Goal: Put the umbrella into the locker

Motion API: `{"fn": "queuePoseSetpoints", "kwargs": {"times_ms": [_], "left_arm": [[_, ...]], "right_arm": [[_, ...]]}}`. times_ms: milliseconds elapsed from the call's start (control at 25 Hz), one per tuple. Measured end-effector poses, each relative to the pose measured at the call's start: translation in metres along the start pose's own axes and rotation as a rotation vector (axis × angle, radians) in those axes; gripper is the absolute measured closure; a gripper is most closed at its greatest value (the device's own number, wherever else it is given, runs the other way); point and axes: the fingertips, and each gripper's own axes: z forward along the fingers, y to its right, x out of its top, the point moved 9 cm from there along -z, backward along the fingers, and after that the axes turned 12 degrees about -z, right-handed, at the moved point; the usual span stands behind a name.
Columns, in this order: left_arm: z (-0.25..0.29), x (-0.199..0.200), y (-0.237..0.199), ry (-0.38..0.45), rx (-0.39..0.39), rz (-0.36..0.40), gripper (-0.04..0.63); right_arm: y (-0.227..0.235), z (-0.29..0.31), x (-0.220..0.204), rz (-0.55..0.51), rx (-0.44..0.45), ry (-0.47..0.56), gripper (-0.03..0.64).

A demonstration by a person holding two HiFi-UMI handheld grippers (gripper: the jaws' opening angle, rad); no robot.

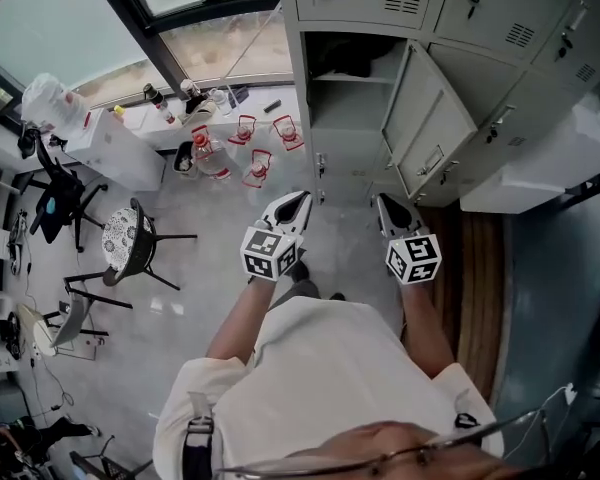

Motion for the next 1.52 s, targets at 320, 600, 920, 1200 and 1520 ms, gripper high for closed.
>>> {"fn": "queuePoseSetpoints", "kwargs": {"times_ms": [320,600,920,1200,1520], "left_arm": [[-0.017,0.01,-0.013,0.005,0.009,0.057,0.592],[-0.024,0.018,-0.028,0.006,-0.012,0.052,0.592],[-0.026,0.03,-0.04,0.015,-0.035,0.072,0.592],[-0.025,0.036,-0.047,0.026,-0.043,0.072,0.592],[-0.029,0.035,-0.056,0.022,-0.033,0.059,0.592]], "right_arm": [[-0.011,-0.001,0.016,-0.027,-0.038,0.019,0.609],[-0.014,-0.006,0.035,-0.065,-0.111,0.025,0.611],[-0.017,-0.001,0.04,-0.043,-0.156,0.028,0.611],[-0.019,0.005,0.05,-0.07,-0.16,0.036,0.61],[-0.024,0.007,0.046,-0.056,-0.164,0.027,0.611]]}}
